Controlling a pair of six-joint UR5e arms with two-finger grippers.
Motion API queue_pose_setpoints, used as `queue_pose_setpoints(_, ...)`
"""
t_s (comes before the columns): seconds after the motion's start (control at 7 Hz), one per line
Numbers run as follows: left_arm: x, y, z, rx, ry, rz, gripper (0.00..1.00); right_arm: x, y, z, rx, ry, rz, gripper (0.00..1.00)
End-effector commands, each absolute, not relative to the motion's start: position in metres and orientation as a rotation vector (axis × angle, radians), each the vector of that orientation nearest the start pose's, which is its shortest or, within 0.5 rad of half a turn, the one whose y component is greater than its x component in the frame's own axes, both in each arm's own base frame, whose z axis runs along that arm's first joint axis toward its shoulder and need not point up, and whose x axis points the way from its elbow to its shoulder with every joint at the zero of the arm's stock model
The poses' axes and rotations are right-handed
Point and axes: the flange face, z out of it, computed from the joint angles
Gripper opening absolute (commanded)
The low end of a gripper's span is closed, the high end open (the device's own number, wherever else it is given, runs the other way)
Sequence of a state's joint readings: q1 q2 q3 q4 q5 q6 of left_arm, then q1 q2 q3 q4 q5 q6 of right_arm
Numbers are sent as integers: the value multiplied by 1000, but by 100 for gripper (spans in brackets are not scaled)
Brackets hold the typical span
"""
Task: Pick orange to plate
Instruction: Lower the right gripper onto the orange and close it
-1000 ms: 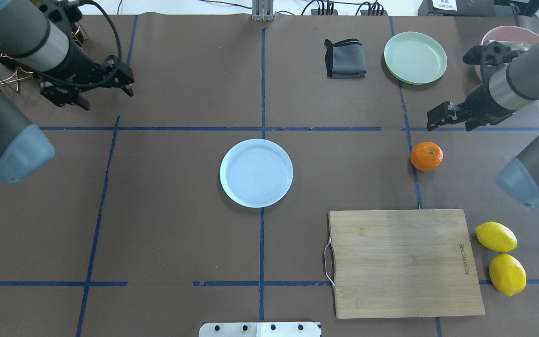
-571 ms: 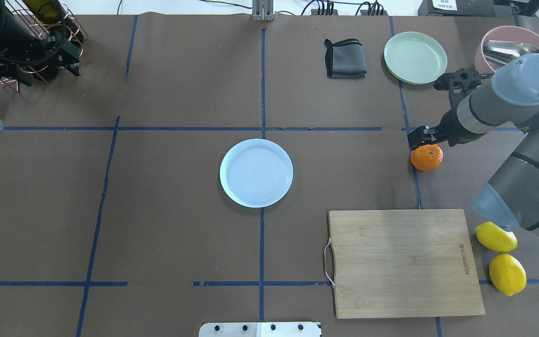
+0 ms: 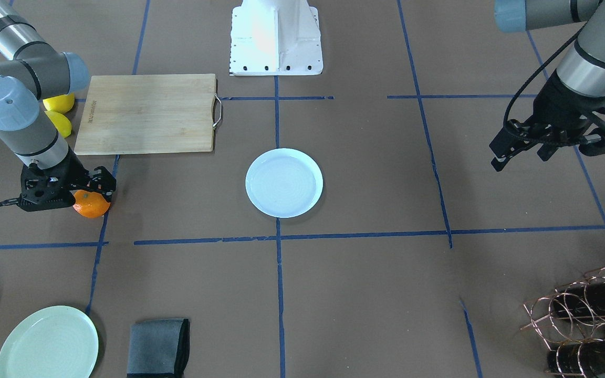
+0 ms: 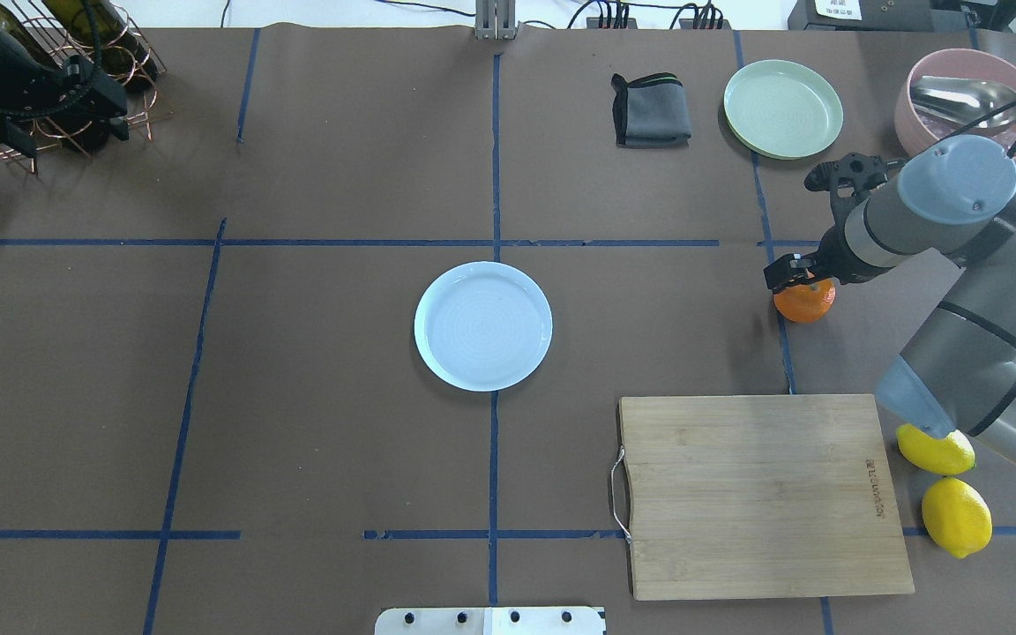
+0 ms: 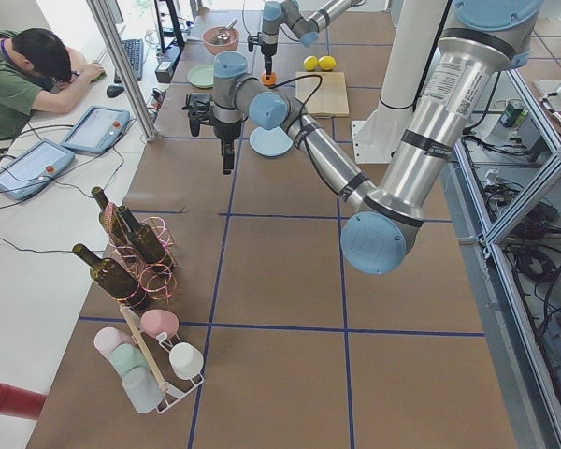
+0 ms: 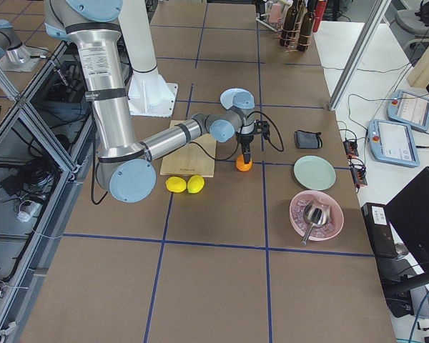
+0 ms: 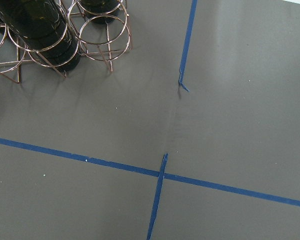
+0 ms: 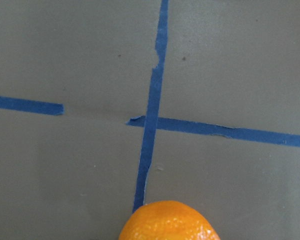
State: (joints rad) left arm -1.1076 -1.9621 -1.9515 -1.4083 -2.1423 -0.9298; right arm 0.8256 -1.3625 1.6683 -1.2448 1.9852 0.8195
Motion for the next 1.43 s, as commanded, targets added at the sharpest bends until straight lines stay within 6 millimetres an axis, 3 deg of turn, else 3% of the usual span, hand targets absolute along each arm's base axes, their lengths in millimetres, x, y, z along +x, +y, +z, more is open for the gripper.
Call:
queue_pose_setpoints(0.0, 185, -548, 294, 99, 806, -266, 100, -345, -508, 486, 144, -710, -59, 100)
queue_pose_setpoints(0.29, 186, -549, 295, 95, 804, -266, 100, -346, -506, 486, 138, -711, -60, 100)
queue_pose_setpoints(0.43, 186, -549, 295, 95, 804, -266, 100, -345, -505, 483, 135, -721, -58, 83)
queue_pose_setpoints(0.57, 189, -550, 297, 91, 800, -266, 100, -342, -503, 486, 131, -720, -58, 38)
queue_pose_setpoints(0.71, 189, -549, 296, 91, 802, -265, 100, -339, -501, 483, 137, -724, -64, 2)
queue_pose_setpoints(0.86, 189, -550, 298, 90, 799, -266, 100, -336, -498, 465, 152, -743, -71, 0)
queue_pose_setpoints(1.14, 186, -549, 298, 93, 800, -267, 100, -322, -491, 403, 147, -801, -67, 0)
queue_pose_setpoints(1.29, 186, -548, 298, 94, 799, -266, 100, -332, -502, 357, 156, -819, -51, 0)
